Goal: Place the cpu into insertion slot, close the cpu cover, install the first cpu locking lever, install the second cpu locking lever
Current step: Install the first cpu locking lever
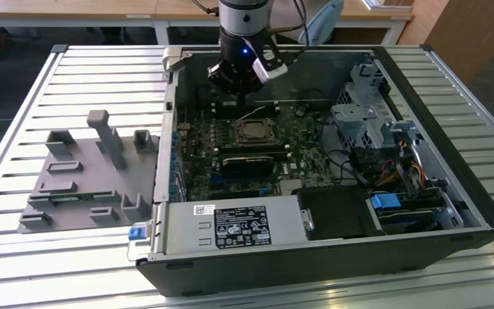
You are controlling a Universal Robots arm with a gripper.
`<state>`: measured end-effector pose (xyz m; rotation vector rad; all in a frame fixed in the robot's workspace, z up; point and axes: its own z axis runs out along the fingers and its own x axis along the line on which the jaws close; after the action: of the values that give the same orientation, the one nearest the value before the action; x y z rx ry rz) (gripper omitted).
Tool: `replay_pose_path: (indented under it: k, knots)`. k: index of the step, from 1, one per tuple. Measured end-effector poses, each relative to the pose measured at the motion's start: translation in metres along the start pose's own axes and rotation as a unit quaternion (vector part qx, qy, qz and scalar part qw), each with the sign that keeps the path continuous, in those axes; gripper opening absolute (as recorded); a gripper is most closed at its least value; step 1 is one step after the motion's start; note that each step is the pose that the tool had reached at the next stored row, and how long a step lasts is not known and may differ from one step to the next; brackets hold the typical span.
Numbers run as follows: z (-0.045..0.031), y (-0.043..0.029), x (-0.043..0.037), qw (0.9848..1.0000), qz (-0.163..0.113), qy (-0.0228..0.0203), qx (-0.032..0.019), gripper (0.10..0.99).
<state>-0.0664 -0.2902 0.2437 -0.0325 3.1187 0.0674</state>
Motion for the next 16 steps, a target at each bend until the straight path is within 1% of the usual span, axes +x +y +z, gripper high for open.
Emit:
replay_pose_path:
  k: [11,14,16]
  knots:
    - [0.0033,-0.0008,-0.0006,1.0000,0.000,0.0000,-0.0009,0.118]
    - [0.0053,-0.0009,-0.0019,1.0000,0.000,0.0000,-0.0011,0.118]
    - [0.0070,-0.0010,-0.0048,1.0000,0.000,0.0000,-0.0014,0.118]
